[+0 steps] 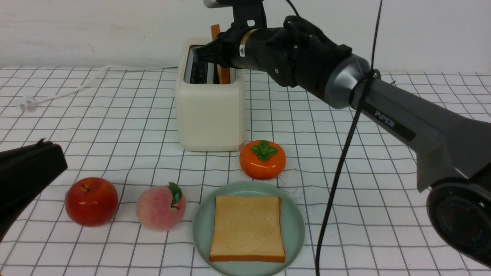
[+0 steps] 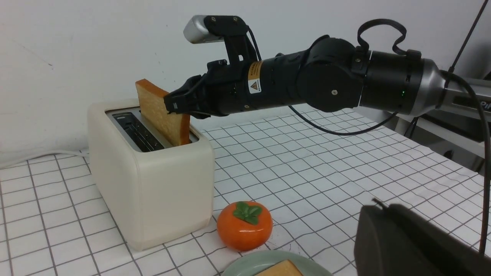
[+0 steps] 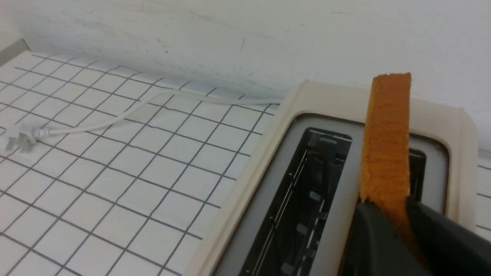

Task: Take toasted bread from bread machine on white checkered table place on plate.
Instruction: 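Grasp the toast slice in the toaster and pull it up out of the slot with the right gripper, then place the held slice of bread on top of the slice on the plate with the right gripper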

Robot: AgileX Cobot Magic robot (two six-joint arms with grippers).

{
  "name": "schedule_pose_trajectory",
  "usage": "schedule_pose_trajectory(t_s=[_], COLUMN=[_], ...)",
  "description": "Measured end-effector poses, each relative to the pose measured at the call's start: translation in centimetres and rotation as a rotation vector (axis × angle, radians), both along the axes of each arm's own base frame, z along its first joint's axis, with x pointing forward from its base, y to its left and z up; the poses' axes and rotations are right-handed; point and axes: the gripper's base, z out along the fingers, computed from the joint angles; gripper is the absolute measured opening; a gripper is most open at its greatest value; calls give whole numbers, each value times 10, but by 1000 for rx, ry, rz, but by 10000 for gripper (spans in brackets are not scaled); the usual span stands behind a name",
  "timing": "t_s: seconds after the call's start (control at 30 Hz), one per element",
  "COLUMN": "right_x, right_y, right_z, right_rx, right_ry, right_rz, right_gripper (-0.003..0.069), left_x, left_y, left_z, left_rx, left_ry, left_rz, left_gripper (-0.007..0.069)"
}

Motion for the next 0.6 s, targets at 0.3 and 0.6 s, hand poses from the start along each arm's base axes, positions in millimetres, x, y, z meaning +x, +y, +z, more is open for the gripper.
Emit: schedule_pose_trajectory(t_s=[0.3,0.6], right_x=[-52,-183], right_y=[-11,-70], right_z=[111,197], right_rx=[126,-207], right_ry=[-178,75], right_rz=[44,244], right_gripper=[83,83], left_x=[0,-5], left_y=[0,-6], left_z=[0,-9], left_rx=[3,46], left_ry=[-2,83], left_rz=[2,-79], left_gripper=[-13,-12])
